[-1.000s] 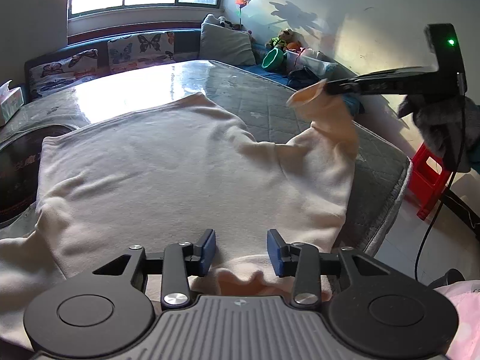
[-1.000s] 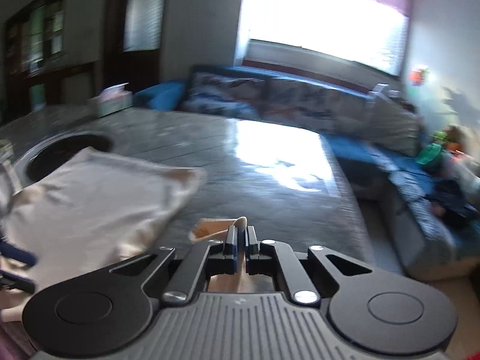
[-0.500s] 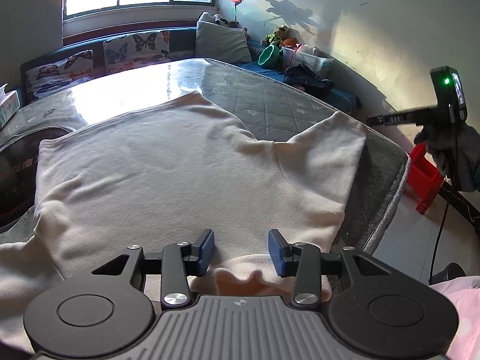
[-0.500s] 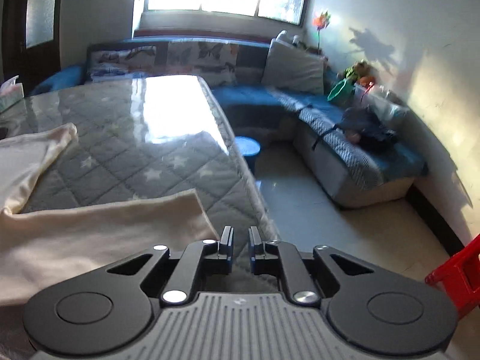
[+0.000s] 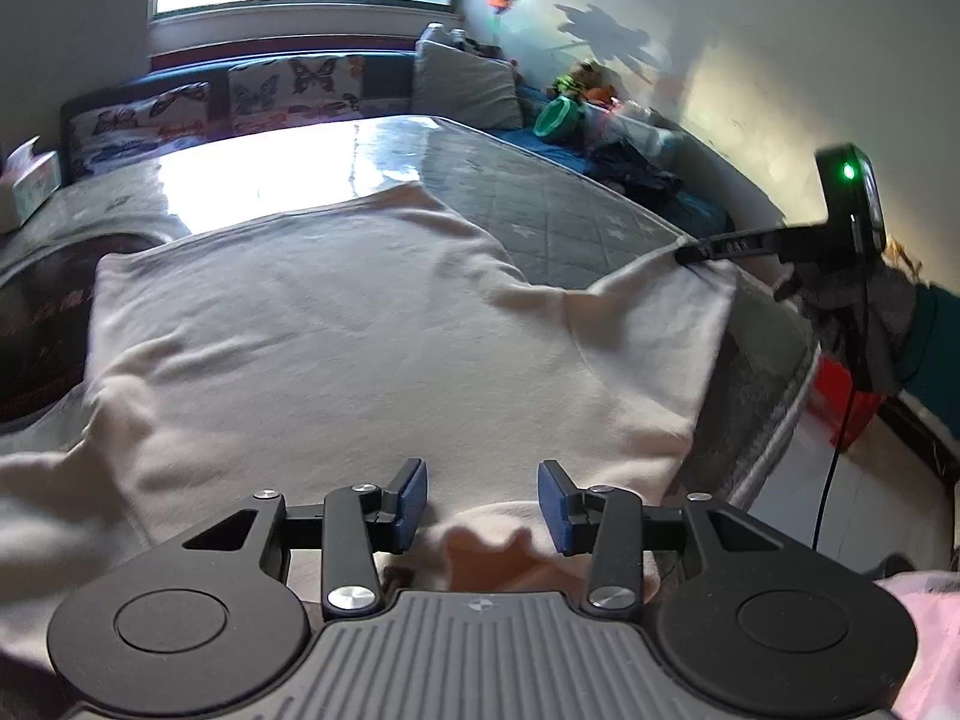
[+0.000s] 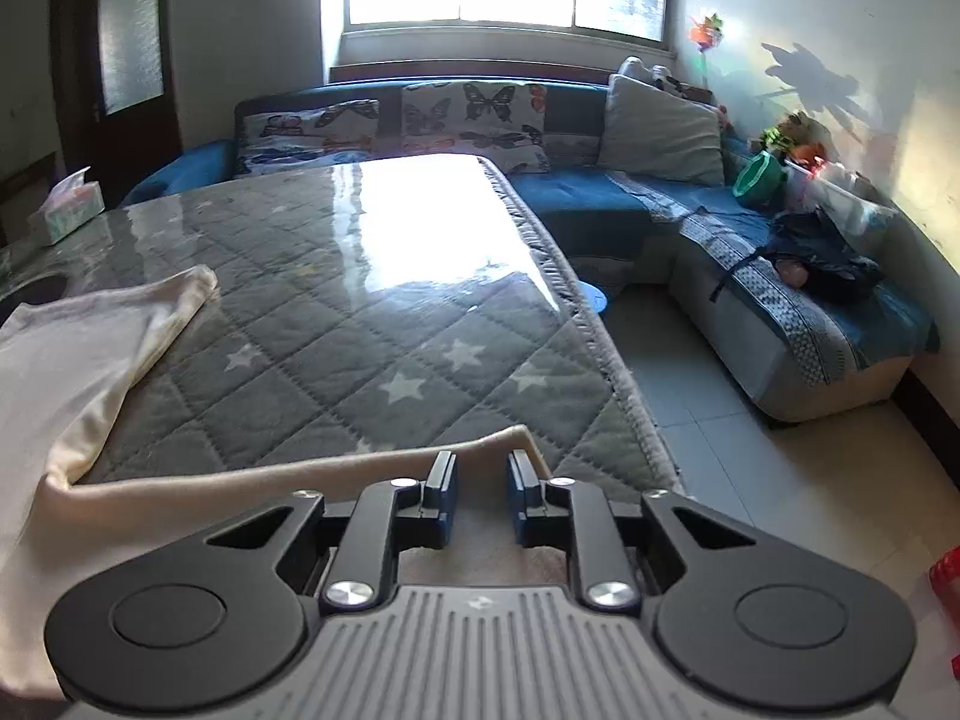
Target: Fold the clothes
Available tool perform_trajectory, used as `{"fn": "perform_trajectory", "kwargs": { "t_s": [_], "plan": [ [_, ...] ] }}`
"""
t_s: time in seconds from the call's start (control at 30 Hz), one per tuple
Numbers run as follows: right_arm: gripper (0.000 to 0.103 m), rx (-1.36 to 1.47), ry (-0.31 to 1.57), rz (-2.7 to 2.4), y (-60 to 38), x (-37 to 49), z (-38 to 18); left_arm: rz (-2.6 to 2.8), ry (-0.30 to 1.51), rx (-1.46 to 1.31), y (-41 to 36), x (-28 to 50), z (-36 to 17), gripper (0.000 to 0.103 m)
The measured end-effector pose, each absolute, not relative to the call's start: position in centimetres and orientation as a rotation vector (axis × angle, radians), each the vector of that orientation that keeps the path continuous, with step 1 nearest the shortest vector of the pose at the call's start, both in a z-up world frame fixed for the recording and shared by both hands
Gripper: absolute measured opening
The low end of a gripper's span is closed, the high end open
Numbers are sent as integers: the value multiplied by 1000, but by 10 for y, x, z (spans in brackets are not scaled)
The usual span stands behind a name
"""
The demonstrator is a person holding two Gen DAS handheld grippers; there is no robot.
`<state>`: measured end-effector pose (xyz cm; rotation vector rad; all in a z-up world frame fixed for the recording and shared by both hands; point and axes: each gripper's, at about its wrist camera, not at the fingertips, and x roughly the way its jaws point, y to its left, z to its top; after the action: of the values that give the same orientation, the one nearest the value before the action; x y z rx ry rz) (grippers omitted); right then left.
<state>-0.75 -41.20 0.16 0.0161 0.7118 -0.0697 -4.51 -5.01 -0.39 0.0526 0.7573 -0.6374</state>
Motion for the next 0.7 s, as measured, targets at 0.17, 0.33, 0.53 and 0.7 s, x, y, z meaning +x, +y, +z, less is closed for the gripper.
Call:
{"fn": "perform_trajectory", "kwargs": {
  "t_s": [0.17, 0.33, 0.53, 0.7],
  "plan": [
    [28, -10, 718, -60, -409, -7, 0, -540, 718, -37, -18, -28, 6, 44],
    [31, -16, 718, -64, -408, -5, 0, -441, 691, -139, 12, 4, 9, 44],
    [34, -26, 729, -69, -407, -3, 0, -311, 736, -191, 36, 34, -7, 42],
    [38, -25, 733, -73, -409, -2, 0, -311, 722, -219, 45, 37, -2, 41]
  ]
}}
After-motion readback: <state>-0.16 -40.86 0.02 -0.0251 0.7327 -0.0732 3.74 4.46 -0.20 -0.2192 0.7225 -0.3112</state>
